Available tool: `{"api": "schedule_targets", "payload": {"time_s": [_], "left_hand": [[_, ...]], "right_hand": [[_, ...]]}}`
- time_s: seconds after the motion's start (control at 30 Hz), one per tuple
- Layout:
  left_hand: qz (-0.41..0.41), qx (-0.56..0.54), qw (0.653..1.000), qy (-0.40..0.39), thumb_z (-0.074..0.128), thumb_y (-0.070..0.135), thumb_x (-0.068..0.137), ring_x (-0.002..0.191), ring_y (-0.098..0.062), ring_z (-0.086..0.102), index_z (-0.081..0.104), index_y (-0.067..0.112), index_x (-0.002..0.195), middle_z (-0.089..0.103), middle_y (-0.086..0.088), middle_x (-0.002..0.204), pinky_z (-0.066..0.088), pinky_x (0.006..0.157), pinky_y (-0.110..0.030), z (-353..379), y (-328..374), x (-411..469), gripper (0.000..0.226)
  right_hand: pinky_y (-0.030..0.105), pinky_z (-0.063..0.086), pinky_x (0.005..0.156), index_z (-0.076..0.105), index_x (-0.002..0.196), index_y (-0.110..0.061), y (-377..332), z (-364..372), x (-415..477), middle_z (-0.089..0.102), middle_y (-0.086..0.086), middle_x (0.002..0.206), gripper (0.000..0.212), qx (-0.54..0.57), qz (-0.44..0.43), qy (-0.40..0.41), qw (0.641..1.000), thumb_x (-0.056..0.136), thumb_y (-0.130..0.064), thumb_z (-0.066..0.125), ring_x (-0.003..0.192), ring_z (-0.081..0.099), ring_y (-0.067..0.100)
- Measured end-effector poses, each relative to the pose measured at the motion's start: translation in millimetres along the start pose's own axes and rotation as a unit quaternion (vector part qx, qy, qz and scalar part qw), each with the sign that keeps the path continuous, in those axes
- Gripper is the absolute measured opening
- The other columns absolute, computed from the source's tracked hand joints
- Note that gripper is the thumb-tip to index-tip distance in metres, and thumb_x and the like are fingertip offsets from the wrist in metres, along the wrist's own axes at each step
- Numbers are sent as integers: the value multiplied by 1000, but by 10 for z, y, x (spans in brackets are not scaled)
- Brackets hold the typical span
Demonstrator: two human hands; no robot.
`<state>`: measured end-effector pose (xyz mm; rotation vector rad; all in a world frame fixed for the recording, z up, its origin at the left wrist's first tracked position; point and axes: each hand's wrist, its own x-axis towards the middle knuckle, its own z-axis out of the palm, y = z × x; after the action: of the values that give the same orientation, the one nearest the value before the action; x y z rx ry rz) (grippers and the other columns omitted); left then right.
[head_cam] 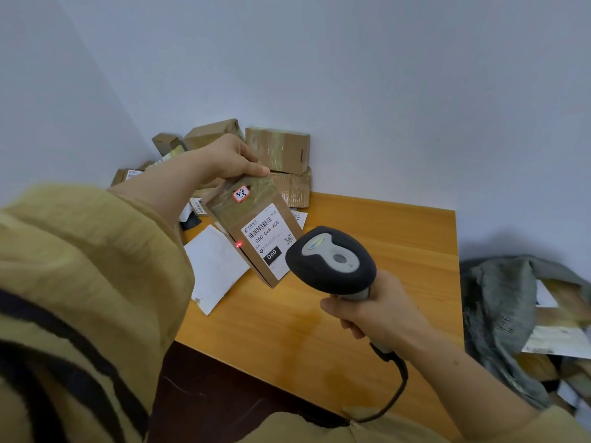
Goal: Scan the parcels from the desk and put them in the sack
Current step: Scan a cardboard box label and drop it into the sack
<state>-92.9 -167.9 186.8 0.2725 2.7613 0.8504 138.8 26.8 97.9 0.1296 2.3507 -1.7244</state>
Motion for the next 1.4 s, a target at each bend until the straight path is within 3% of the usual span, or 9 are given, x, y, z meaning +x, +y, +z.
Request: {"api": "schedule_targets", "payload": {"time_s": [0.2,0.7,0.9,1.0,1.1,1.17,1.23,1.33,1.4], "left_hand": [[4,11,1000,-4,74,27,81,87,-16,65,75,9,95,72,-7,94,51,91,-34,41,9,38,23],[6,-1,1000,-22,74,26,82,80,-14,66,74,7,98,72,-6,93,54,83,-30,117,29,165,25],[1,-26,999,-36,78,31,77,96,-27,68,74,10,98,72,-11,99,53,92,-43,184,41,277,30],[-16,-59,997,-53,77,33,77,87,-31,68,73,3,95,70,-21,102,55,87,-43,329,62,397,35],[-48,-107,990,-72,75,27,81,60,-15,63,66,-2,92,68,-17,87,53,51,-23,649,210,499,32],[-82,-143,981,-103,75,22,81,63,-16,61,62,1,98,64,-12,86,48,41,-20,965,348,530,30],[-106,-175,967,-154,75,20,80,71,-19,61,60,3,107,61,-10,91,51,43,-23,1333,511,526,35],[-132,-201,944,-227,72,20,82,74,-18,59,57,10,102,57,-8,93,53,57,-27,1941,801,383,26],[-154,-213,930,-256,70,22,84,68,-18,56,56,10,95,56,-7,84,51,51,-25,2350,1054,184,21]], "right_hand": [[23,47,52,59,93,-20,32,1,4,59,-2,59,16,-18,4,3,1000,84,-17,72,44,52,5],[18,44,49,57,97,-19,64,-4,36,59,-2,61,19,-16,16,17,1000,85,-14,70,41,51,-1],[19,44,48,57,92,-20,72,7,58,58,-2,61,16,2,29,28,999,85,-13,70,42,51,0],[24,44,49,57,95,-18,126,-2,47,61,3,60,19,69,60,65,994,83,-12,71,44,51,9],[29,41,47,61,97,-6,267,-100,-31,59,9,57,17,169,85,149,971,83,-7,70,43,45,18],[29,39,45,63,96,0,410,-214,-156,57,12,56,14,234,88,208,946,83,-4,69,41,44,20],[27,38,43,63,89,1,580,-355,-330,55,13,54,8,282,84,263,919,83,-3,68,39,43,21],[25,36,40,62,84,0,884,-614,-659,53,11,51,4,343,91,328,875,83,1,66,36,42,20],[24,36,38,62,86,1,1110,-837,-918,53,10,50,4,365,98,357,854,84,1,65,35,42,19]]}}
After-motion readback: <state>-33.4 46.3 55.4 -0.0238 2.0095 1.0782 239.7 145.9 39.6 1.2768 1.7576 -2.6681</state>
